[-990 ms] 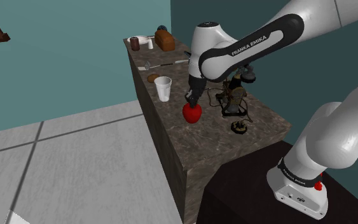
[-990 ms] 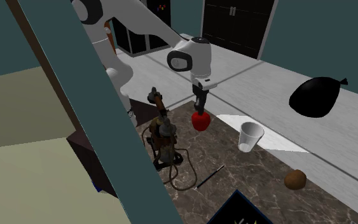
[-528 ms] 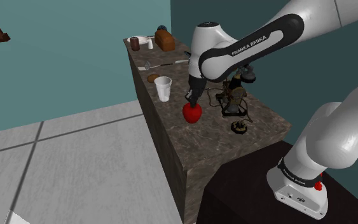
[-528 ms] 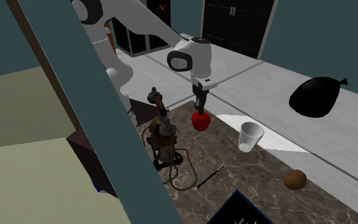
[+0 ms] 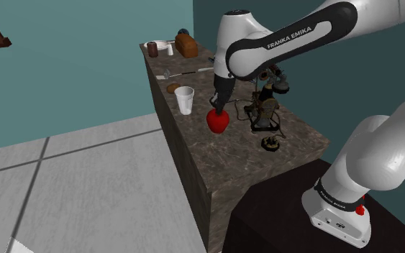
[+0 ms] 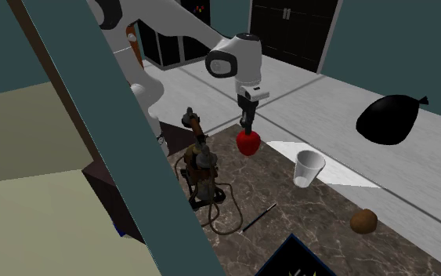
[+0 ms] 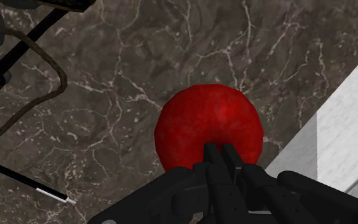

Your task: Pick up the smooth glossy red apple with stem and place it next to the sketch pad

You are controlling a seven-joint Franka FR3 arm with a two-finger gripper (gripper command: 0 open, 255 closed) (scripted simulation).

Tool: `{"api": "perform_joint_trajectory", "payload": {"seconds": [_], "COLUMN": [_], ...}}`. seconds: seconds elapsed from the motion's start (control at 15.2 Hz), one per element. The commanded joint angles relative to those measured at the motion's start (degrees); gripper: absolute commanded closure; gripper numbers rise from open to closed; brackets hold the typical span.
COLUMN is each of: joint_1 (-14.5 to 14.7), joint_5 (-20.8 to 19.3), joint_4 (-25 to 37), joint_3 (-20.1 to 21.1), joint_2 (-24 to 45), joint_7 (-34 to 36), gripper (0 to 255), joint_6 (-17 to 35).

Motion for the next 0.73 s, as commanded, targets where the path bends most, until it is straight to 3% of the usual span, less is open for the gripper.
{"api": "perform_joint_trajectory", "payload": {"seconds": [0.0, 0.66], "joint_1": [-0.01, -0.01], "joint_5": [0.04, 0.19], "joint_4": [1.06, 6.72], "joint_3": [-0.08, -0.36], "joint_2": [-0.63, -3.04], "joint_7": [-0.1, -0.35], "gripper": [255, 255], "joint_6": [-1.71, -9.77]}}
